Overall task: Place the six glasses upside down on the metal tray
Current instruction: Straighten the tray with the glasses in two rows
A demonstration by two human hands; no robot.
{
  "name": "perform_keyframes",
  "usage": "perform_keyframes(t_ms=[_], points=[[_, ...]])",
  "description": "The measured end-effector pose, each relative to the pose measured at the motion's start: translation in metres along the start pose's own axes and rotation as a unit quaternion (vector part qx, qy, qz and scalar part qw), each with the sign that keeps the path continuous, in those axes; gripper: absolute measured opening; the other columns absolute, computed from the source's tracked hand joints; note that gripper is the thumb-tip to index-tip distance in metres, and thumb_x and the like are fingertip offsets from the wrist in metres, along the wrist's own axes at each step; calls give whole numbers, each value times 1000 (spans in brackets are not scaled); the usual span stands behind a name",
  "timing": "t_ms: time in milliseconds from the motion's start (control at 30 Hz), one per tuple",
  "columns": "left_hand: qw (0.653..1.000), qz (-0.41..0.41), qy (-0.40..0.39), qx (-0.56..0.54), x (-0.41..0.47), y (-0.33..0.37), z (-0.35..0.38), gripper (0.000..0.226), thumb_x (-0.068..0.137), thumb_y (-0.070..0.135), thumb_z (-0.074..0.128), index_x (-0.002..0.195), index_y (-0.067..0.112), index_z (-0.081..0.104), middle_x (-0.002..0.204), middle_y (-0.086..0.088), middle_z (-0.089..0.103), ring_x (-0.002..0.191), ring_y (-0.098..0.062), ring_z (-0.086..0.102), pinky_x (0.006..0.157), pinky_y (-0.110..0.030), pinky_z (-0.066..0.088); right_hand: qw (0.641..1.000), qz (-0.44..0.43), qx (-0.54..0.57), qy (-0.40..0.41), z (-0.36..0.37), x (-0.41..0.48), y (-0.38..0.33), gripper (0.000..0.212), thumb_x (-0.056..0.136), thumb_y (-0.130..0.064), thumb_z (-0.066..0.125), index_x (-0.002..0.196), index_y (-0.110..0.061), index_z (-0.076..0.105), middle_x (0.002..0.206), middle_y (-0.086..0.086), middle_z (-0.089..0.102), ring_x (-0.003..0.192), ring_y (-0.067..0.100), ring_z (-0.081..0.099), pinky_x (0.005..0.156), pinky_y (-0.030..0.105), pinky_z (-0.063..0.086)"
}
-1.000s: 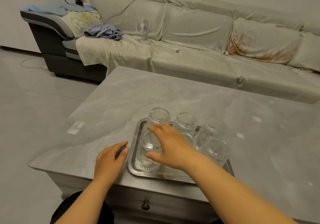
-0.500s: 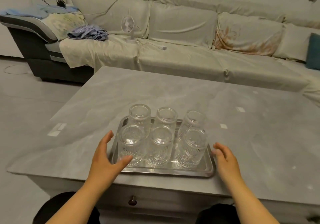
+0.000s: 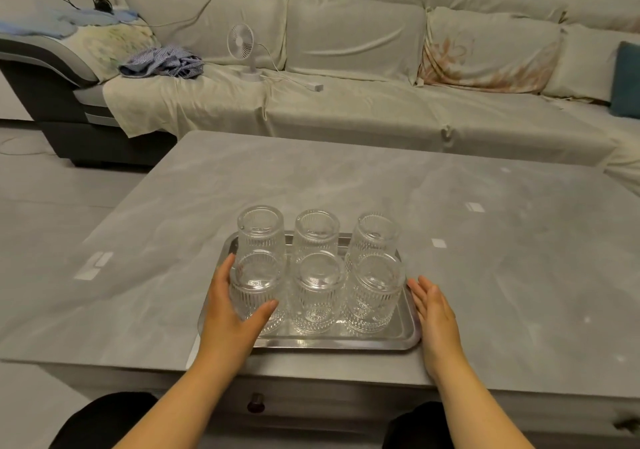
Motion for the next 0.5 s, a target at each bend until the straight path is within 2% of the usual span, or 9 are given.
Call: perform_keyframes(t_ms=[167,333,433,500], points=[[1000,1,14,14,0,-4,9,86,68,9,73,136,23,22,146,-7,31,131,-25,34,110,-48,30,999,-23,-32,10,1,0,3,43,95,-30,27,131,-9,38,134,10,47,113,14,45,101,30,33],[1000,6,22,-2,0,-8,16,87,69,8,73,136,25,20,147,-6,28,134,-23,29,111,-51,28,998,-30,-44,16,3,0,2,42,95,-30,27,129,-8,40,130,8,49,114,16,45,106,35,33],[1000,21,7,-7,0,-10,12,84,72,12,70,137,26,18,144,4,27,133,-16,26,111,-41,25,999,-32,-39,16,2,0,3,43,95,-30,27,129,-9,40,126,4,50,114,15,45,104,33,33],[1000,22,12,-13,4,-11,2,68,83,20,58,137,28,17,139,12,25,131,-11,24,106,-32,21,999,-33,-35,11,2,0,3,44,95,-32,27,129,-9,40,124,2,50,114,15,46,101,31,33]])
Point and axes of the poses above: each hand's wrist, its own x-axis towards the middle knuckle, its own z-axis out of the palm, y = z × x, the point moved 2 cm from there along x, towards the middle knuckle
